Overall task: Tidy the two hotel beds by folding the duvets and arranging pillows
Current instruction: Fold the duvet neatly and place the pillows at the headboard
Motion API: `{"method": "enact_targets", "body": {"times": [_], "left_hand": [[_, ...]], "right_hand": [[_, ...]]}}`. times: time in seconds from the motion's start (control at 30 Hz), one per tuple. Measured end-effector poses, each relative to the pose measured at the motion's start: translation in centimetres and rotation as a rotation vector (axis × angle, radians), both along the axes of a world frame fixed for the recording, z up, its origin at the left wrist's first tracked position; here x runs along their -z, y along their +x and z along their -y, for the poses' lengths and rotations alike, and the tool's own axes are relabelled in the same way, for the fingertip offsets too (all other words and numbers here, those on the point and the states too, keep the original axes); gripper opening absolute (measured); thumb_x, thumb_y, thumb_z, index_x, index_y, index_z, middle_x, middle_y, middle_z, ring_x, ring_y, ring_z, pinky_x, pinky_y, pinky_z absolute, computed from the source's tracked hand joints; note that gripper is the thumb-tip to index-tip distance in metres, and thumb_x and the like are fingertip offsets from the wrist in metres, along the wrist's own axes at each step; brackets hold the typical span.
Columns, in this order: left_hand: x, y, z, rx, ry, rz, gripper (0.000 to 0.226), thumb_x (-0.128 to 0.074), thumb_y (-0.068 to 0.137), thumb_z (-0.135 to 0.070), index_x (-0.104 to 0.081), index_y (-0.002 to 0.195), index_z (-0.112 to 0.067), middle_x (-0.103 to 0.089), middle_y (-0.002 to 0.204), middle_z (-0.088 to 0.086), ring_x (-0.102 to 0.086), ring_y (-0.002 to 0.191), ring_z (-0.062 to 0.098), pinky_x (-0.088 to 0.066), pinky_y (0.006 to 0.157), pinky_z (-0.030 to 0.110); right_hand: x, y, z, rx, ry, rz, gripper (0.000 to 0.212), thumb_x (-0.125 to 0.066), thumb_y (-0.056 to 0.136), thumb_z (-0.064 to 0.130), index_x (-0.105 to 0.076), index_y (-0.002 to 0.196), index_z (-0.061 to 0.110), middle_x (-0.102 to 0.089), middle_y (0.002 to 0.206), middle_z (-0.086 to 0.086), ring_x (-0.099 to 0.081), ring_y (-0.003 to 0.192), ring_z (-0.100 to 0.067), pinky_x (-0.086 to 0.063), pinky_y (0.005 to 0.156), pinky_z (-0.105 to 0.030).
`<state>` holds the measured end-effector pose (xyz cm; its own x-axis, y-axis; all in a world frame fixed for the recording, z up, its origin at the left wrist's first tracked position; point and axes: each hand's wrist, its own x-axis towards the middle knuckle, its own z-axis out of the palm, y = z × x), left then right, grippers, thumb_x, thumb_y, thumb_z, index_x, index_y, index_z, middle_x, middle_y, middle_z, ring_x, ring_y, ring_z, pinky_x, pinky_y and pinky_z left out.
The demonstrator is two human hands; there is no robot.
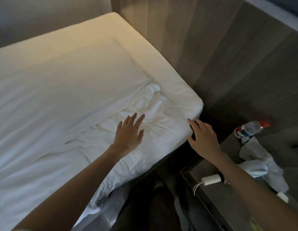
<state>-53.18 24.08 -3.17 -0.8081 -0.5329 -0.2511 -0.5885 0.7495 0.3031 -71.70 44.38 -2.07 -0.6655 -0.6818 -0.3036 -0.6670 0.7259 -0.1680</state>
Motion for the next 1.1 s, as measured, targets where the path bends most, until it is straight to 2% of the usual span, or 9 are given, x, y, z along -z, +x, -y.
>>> {"method": "enact_targets", "body": {"times": [0.23,0.43,0.57,0.63,0.77,0.83,0.93,1.03,1.1], "left_hand": [[8.4,-3.2,-0.2,-0.139,0.055,0.037,0.064,-0.040,0.100,-0.040,-0.007,0.154,-0.034,-0.006,0.162,0.004,-0.012,0.148,0.030,-0.023,0.116,0.050],[14.8,-7.2,-0.7,-0.264,0.145,0.143,0.065,-0.040,0.100,-0.040,-0.002,0.153,-0.039,0.008,0.162,0.004,0.003,0.148,0.035,-0.023,0.111,0.062],[18.2,-8.4,-0.4,-0.326,0.157,0.217,0.066,-0.039,0.100,-0.041,0.000,0.152,-0.040,0.011,0.162,0.003,0.004,0.147,0.037,-0.024,0.110,0.063],[19.1,-8.5,-0.3,-0.329,0.181,0.239,0.066,-0.040,0.099,-0.042,-0.001,0.152,-0.041,0.012,0.161,0.001,0.004,0.147,0.036,-0.022,0.110,0.063],[19.5,-8.3,0.2,-0.324,0.200,0.222,0.071,-0.046,0.096,-0.046,-0.003,0.152,-0.042,0.010,0.162,-0.001,-0.002,0.147,0.033,-0.023,0.110,0.060],[19.2,-7.9,0.1,-0.332,0.248,0.188,0.073,-0.048,0.094,-0.047,-0.004,0.152,-0.042,0.009,0.162,-0.001,-0.005,0.147,0.030,-0.027,0.111,0.058],[17.8,-7.2,-0.9,-0.373,0.358,0.082,0.075,-0.053,0.093,-0.048,-0.006,0.151,-0.043,0.008,0.162,0.000,-0.012,0.147,0.028,-0.034,0.109,0.053],[15.1,-6.5,-2.8,-0.403,0.425,0.001,0.075,-0.052,0.092,-0.053,-0.007,0.151,-0.046,0.010,0.162,-0.003,-0.012,0.148,0.025,-0.033,0.111,0.051],[13.1,-5.8,-4.2,-0.401,0.438,-0.046,0.075,-0.046,0.089,-0.063,-0.002,0.148,-0.053,0.011,0.161,-0.006,-0.007,0.149,0.023,-0.029,0.114,0.052]], "right_hand": [[10.0,-8.0,4.6,0.050,0.078,0.228,0.080,-0.057,0.089,0.055,-0.011,0.152,0.035,-0.015,0.159,-0.004,-0.019,0.140,-0.037,-0.033,0.108,-0.054],[18.8,-12.2,6.8,0.183,0.081,0.476,0.106,-0.073,0.078,0.051,-0.002,0.154,0.031,-0.013,0.160,-0.007,-0.015,0.144,-0.034,-0.028,0.113,-0.050],[22.4,-12.7,7.4,0.142,0.059,0.446,0.122,-0.079,0.071,0.052,0.009,0.153,0.029,-0.007,0.160,-0.010,-0.008,0.146,-0.033,-0.017,0.115,-0.044],[23.1,-12.3,7.1,0.162,-0.030,0.392,0.124,-0.083,0.068,0.049,0.003,0.154,0.024,-0.016,0.157,-0.013,-0.016,0.143,-0.032,-0.023,0.113,-0.043],[22.4,-11.0,6.9,0.126,-0.099,0.486,0.109,-0.083,0.072,0.038,-0.011,0.152,0.017,-0.038,0.149,-0.010,-0.043,0.131,-0.032,-0.041,0.099,-0.039],[21.2,-10.2,7.1,0.058,-0.027,0.495,0.086,-0.073,0.083,0.032,-0.020,0.148,0.012,-0.046,0.142,-0.014,-0.049,0.125,-0.035,-0.039,0.089,-0.033],[18.2,-9.7,7.4,-0.050,0.016,0.495,0.057,-0.065,0.090,0.031,-0.043,0.138,0.008,-0.057,0.132,-0.015,-0.053,0.119,-0.034,-0.039,0.081,-0.027],[13.5,-10.2,8.1,0.033,-0.067,0.580,0.044,-0.068,0.087,0.027,-0.058,0.125,0.007,-0.065,0.116,-0.012,-0.058,0.110,-0.032,-0.044,0.080,-0.029],[9.8,-10.8,9.0,0.158,-0.173,0.696,0.035,-0.072,0.084,0.021,-0.063,0.116,0.009,-0.065,0.101,-0.006,-0.061,0.102,-0.028,-0.045,0.077,-0.029]]}}
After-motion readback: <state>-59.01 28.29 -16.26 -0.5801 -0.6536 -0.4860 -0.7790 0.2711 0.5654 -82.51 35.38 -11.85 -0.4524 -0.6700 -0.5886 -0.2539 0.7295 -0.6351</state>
